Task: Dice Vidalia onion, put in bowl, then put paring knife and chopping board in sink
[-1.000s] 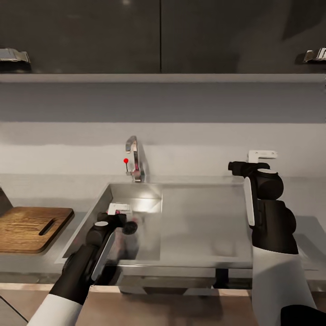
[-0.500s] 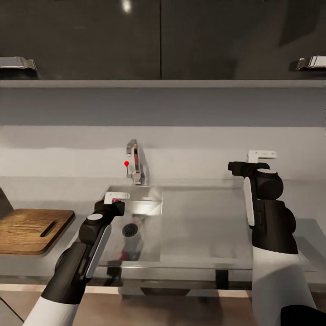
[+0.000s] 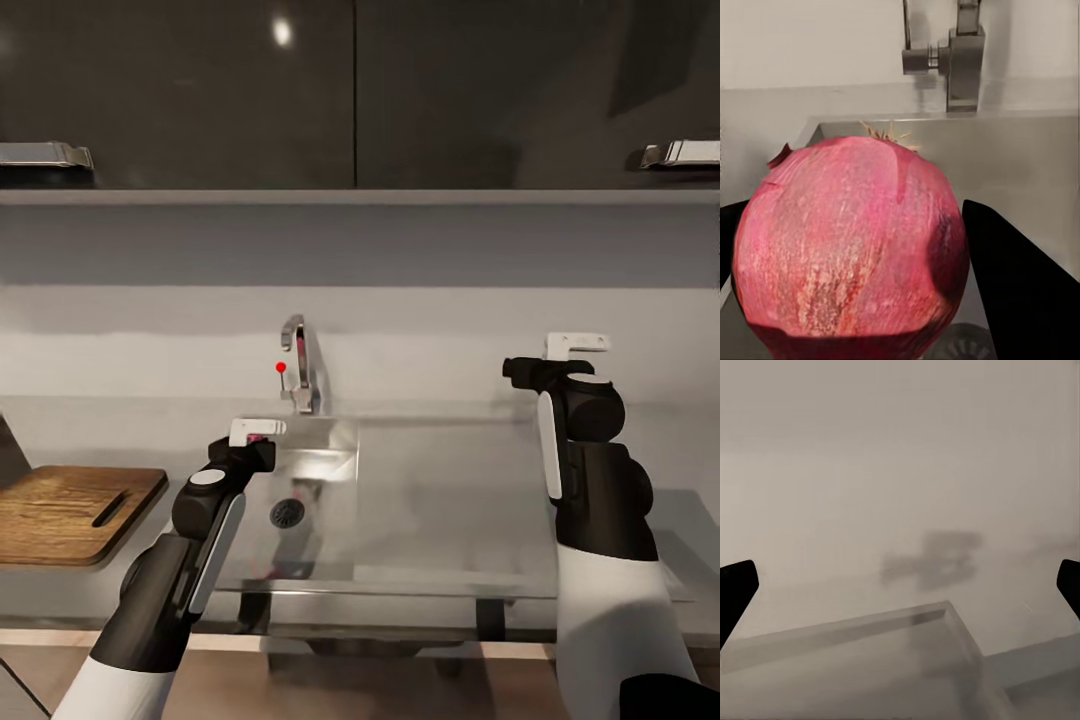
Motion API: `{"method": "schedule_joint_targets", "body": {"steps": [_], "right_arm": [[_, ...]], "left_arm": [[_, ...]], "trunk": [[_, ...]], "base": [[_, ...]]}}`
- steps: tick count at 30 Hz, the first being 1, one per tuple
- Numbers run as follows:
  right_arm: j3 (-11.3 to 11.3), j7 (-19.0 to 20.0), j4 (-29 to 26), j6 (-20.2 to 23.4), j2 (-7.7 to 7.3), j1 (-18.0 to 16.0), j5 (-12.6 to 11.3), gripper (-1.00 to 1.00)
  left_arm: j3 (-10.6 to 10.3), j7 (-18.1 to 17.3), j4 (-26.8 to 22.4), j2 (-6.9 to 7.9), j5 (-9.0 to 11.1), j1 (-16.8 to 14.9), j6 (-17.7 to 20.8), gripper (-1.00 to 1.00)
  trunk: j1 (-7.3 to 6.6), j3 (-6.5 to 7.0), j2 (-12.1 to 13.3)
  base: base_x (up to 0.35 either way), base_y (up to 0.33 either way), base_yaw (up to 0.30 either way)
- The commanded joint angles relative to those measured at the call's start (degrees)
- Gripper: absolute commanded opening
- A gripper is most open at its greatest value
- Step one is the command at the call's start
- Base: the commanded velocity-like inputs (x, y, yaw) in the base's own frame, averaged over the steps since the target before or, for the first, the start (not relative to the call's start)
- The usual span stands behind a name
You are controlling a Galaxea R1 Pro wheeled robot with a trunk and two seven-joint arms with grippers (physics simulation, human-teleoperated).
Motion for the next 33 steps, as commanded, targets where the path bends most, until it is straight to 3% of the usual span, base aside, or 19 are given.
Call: {"method": "schedule_joint_targets", "body": {"steps": [1, 9, 13, 22, 33], "right_arm": [[0.0, 0.1, 0.0, 0.1, 0.02, 0.0, 0.1, 1.00], [0.0, 0.3, 0.1, -2.4, -0.10, 0.5, 0.2, 1.00], [0.0, 0.1, 0.0, -5.1, -0.02, 0.7, 0.6, 1.00], [0.0, 0.0, 0.1, -5.7, -0.02, 0.7, 0.6, 1.00], [0.1, 0.0, 0.1, -5.7, 0.06, 0.7, 0.4, 1.00]], "left_arm": [[-0.1, 0.4, -0.1, -0.01, 0.3, 0.0, 0.1, -1.00], [-0.1, 0.3, -0.1, -0.08, 0.3, 0.0, -0.2, -1.00], [-0.1, 0.4, -0.1, -1.33, 0.3, 0.0, -0.2, -1.00], [-0.6, 0.4, -0.1, -2.68, 0.3, 0.0, -0.1, -1.00], [-1.1, 1.3, -0.1, -2.83, 0.1, 0.0, -0.1, -1.00]], "trunk": [[0.00, 0.03, 0.0], [0.00, 0.75, 0.0], [0.00, 0.88, 0.0], [0.00, 0.91, 0.0], [0.00, 0.91, 0.0]], "base": [[0.000, 0.000, 0.000], [0.000, 0.000, 0.000], [0.000, 0.000, 0.000], [-0.087, 0.013, 0.000], [-0.230, 0.175, 0.000]]}}
